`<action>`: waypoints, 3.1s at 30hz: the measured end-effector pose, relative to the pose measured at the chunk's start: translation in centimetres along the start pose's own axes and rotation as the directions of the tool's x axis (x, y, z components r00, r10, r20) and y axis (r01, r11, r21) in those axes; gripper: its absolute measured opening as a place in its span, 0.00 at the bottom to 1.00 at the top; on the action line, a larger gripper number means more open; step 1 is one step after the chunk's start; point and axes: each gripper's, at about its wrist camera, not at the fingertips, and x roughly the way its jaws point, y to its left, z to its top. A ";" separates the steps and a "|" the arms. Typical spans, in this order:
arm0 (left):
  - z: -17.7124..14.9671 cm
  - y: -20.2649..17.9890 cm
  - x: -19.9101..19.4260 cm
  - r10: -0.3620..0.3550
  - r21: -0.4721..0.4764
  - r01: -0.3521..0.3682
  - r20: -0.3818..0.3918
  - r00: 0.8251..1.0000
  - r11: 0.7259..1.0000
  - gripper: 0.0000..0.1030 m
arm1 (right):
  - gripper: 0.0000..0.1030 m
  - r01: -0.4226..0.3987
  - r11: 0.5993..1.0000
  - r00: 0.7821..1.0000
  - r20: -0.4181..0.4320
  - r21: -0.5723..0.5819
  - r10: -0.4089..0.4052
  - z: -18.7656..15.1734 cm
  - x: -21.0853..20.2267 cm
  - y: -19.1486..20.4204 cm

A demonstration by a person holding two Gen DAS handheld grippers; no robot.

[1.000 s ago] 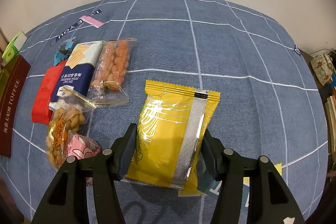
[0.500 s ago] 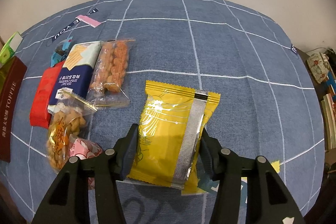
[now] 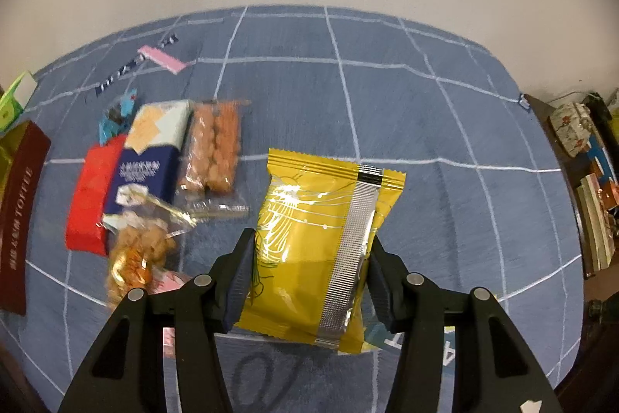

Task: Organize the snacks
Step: 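Lower the clear snack packet into the gold tin and open the left gripper, then carry the silver-striped yellow bag into the gold tin, open the right gripper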

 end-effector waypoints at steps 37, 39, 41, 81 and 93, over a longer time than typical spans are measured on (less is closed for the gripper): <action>-4.2 6.3 -3.0 0.018 -0.164 -0.008 0.063 0.998 0.986 0.52 | 0.48 -0.334 0.902 0.938 -0.004 -0.273 0.346 -1.9 -9.6 21.5; -4.6 6.7 -2.8 0.012 -0.175 -0.002 0.058 0.998 0.985 0.52 | 0.48 -0.337 0.895 0.937 -0.010 -0.293 0.350 -2.1 -9.4 22.8; -4.7 7.0 -2.6 0.013 -0.179 -0.003 0.053 0.998 0.984 0.52 | 0.48 -0.342 0.887 0.935 -0.018 -0.311 0.354 -2.4 -9.3 24.1; -5.0 9.8 -2.3 0.001 -0.286 0.013 0.050 0.999 0.958 0.54 | 0.49 -0.397 0.815 0.916 -0.134 -0.422 0.377 -5.2 -6.1 34.4; -5.0 9.9 -2.3 0.003 -0.287 0.011 0.048 0.999 0.958 0.54 | 0.63 -0.394 0.817 0.916 -0.112 -0.421 0.384 -4.8 -6.7 34.0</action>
